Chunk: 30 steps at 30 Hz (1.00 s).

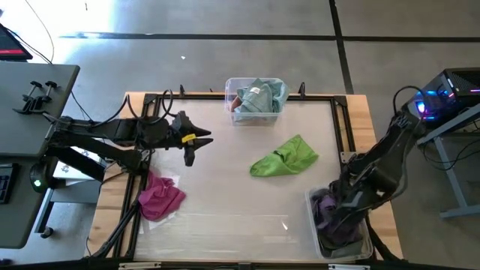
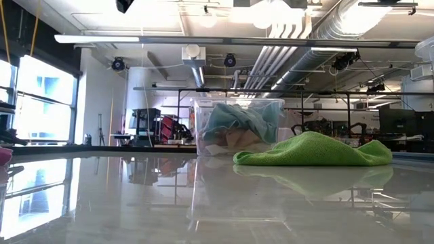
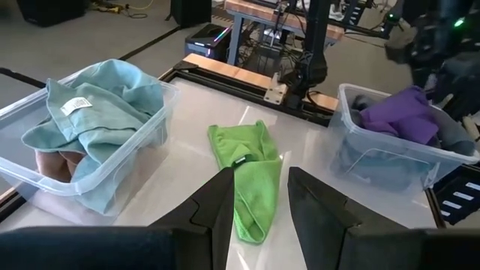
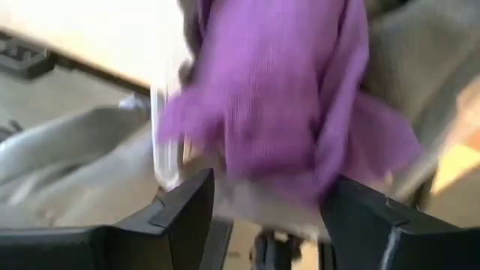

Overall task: Sort towels by color in basket
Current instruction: Put the violet towel into the bottom transparent bin

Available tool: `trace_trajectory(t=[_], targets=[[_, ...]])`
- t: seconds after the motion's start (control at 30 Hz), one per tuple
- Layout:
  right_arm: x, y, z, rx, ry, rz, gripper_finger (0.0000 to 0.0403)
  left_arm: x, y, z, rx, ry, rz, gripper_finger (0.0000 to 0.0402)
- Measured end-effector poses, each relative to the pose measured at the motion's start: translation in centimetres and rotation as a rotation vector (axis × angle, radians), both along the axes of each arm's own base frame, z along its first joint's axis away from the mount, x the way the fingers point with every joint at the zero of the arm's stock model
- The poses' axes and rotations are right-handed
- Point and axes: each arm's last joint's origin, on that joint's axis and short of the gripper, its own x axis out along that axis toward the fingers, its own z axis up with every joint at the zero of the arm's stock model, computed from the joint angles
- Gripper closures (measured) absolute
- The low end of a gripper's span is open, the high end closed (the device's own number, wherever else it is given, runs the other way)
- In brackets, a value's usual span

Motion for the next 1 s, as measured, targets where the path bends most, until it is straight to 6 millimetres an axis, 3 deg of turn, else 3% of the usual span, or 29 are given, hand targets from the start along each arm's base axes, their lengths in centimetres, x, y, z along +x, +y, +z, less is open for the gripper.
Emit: trace_trajectory(t=[0.1,0.2,0.3,0.5,0.77,0.9,1.0], targets=[[-0.1,0.0,1.1,0.048,-0.005,0.003,0.0178,0.0,0.1,0.0,-0.002,0.004,0.001,0.0287],[-0.1,-0.1,1.1,0.028,-0.018,-0.009,0.0206,0.0,0.1,0.0,-0.006,0.004,-0.006,0.0287],[-0.1,-0.5,-0.6,-0.099,-0.015,-0.059,0.0264,0.0,0.2,0.0,-0.002,0.006,-0.007,0.0287],[-0.4,-0.9,-6.0,-0.226,0.063,-0.058,0.0390,0.0,0.2,0.0,0.033,0.015,-0.019,0.0287],[-0.9,-1.5,-12.4,-0.243,0.096,-0.037,0.0389,0.0,0.8,0.0,0.040,0.018,0.007,0.0287],[-1.2,-1.9,-12.9,-0.279,0.122,-0.038,0.0397,0.0,1.0,0.0,0.035,0.016,0.019,0.0287],[-1.2,-1.9,-11.9,-0.295,0.119,0.015,0.0376,0.0,1.0,0.0,0.035,0.016,0.019,0.0287]])
